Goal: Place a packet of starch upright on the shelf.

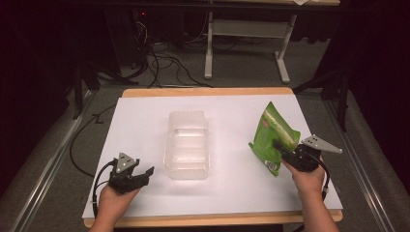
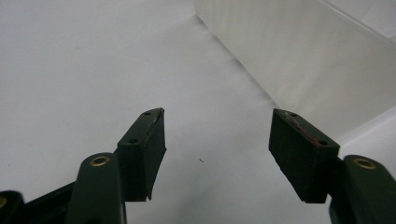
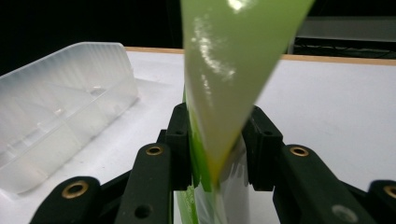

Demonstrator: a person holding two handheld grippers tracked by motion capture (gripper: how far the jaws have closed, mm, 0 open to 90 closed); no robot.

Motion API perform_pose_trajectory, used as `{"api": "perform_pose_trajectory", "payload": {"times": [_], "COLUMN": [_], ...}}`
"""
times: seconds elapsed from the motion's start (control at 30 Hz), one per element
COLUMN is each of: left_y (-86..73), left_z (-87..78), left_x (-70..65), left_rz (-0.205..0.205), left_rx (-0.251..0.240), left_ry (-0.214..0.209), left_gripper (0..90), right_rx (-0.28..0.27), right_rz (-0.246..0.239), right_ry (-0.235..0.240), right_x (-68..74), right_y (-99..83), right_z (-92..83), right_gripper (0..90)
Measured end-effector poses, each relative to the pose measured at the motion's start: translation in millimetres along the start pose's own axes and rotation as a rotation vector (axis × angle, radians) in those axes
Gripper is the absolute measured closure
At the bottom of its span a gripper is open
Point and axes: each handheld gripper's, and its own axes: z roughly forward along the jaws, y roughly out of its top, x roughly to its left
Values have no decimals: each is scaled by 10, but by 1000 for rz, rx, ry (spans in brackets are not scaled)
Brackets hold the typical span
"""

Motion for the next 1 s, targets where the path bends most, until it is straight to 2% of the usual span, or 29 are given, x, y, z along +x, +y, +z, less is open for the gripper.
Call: {"api": "perform_pose_trajectory", "payload": {"times": [0.23,0.47,0.57,0.63,0.67,0.8,0.9,0.93,0.97,1.0], "left_y": [0,1,1,2,3,4,2,3,3,6], "left_z": [-2,2,0,-2,-3,-3,4,4,4,-5], "left_x": [0,-2,-2,-2,0,3,-2,-8,-8,-8], "left_rz": [0,3,3,3,4,6,5,3,3,5], "left_rx": [-3,-1,-3,-4,-4,-3,-3,-6,-6,-9], "left_ry": [0,-2,-1,-2,-1,-3,-4,-6,-6,-5], "left_gripper": [368,368,368,368,368,368,368,368,368,368], "right_rx": [-4,-19,-29,-27,-40,-116,-105,-67,-67,-34], "right_rz": [-5,-6,-15,-37,-61,-77,-76,-79,-79,-89], "right_ry": [-30,-15,-20,-19,-31,-1,5,6,6,16], "right_x": [10,5,27,56,103,181,196,191,191,194], "right_y": [-4,8,21,49,91,166,165,121,121,85], "right_z": [5,-8,-26,-36,-57,-136,-121,-59,-59,-2], "right_gripper": [686,703,745,833,861,863,863,862,862,856]}}
